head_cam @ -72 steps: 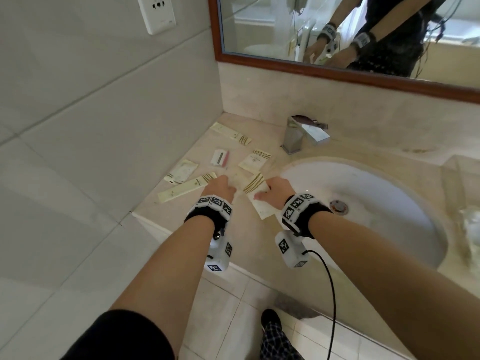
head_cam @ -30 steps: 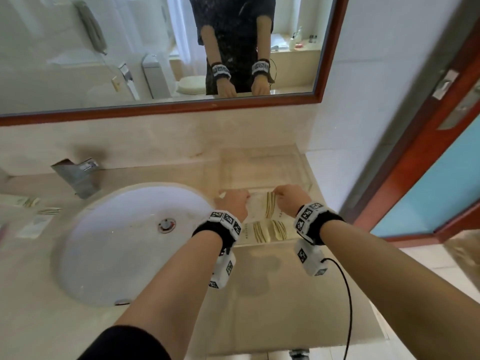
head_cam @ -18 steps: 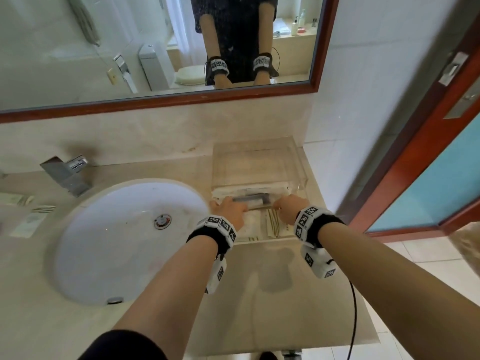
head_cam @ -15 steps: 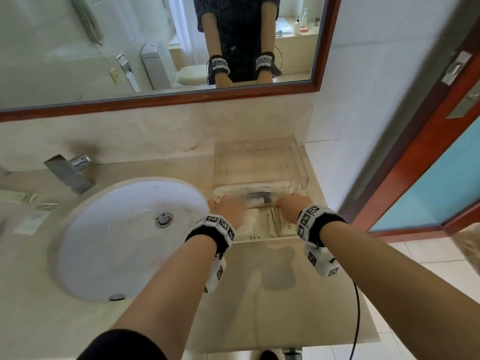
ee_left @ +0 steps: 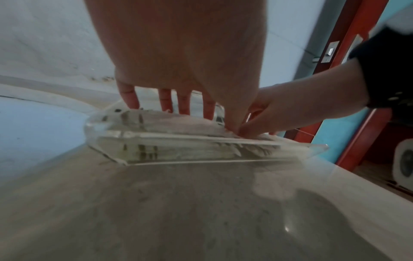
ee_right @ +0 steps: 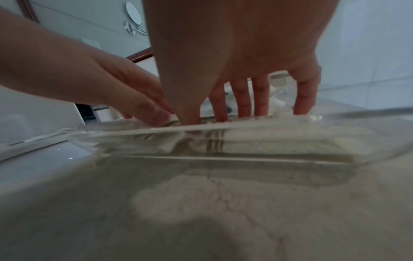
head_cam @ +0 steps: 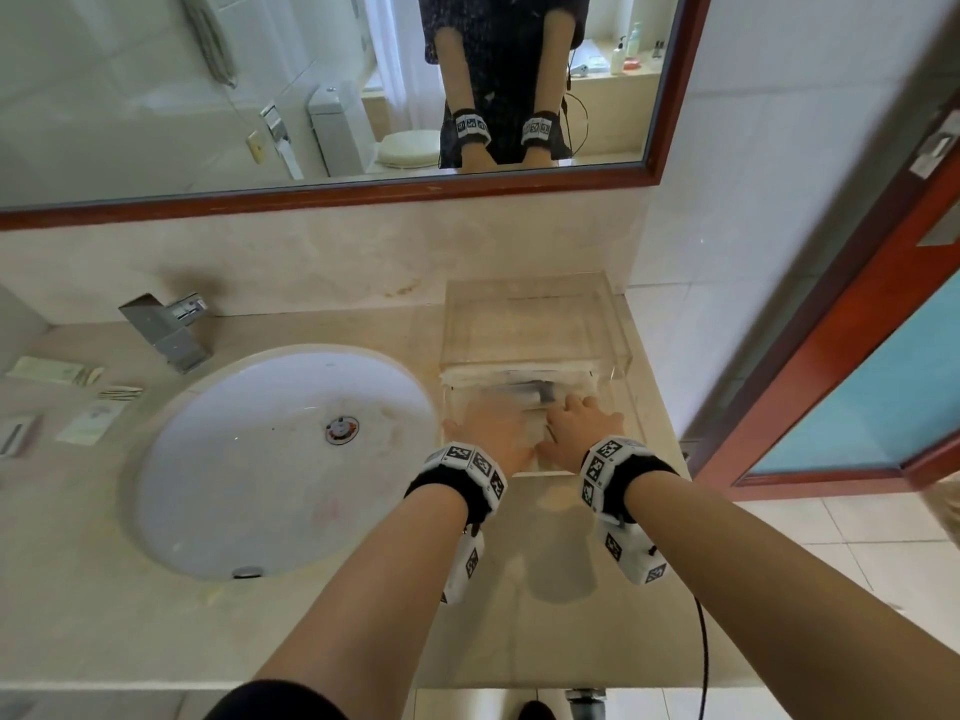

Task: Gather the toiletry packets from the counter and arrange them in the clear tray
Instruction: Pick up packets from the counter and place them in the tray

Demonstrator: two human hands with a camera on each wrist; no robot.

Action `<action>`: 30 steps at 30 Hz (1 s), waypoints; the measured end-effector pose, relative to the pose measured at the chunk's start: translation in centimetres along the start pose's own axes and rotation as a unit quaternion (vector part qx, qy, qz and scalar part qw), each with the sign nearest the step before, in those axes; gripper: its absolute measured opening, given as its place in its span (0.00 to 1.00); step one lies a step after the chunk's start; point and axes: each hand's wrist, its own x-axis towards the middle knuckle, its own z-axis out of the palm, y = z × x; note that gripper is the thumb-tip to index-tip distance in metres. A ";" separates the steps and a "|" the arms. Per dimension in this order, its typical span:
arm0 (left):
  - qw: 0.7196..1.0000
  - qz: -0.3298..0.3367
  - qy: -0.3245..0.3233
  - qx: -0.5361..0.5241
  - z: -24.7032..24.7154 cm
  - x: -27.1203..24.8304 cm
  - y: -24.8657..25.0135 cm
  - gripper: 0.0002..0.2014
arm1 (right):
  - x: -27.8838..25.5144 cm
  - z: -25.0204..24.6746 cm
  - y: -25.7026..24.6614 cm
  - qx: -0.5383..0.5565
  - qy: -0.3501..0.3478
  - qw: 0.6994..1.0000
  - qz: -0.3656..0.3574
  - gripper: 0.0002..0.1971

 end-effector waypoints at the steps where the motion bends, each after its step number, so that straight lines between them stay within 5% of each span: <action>1: 1.000 -0.005 -0.003 0.002 0.2 -0.1 0.2 0.25 | -0.1 0.2 -0.1 0.000 0.005 1.000 0.002 0.25; 15: 0.999 -0.035 0.000 -0.040 0.9 -0.4 1.1 0.23 | -0.1 0.1 0.3 0.036 -0.014 0.999 0.025 0.27; 18: 0.998 -0.025 0.013 -0.057 0.5 -0.3 0.6 0.22 | 0.3 -0.9 0.1 0.045 0.025 0.998 0.022 0.28; 23: 0.993 -0.029 0.108 -0.044 -1.5 -1.0 -2.8 0.21 | 1.4 -3.4 -3.1 0.014 0.124 0.989 -0.082 0.20; 30: 0.977 -0.139 0.151 -0.058 -2.5 -4.0 -13.2 0.22 | 2.4 -4.8 -13.4 -0.015 0.208 0.950 -0.231 0.15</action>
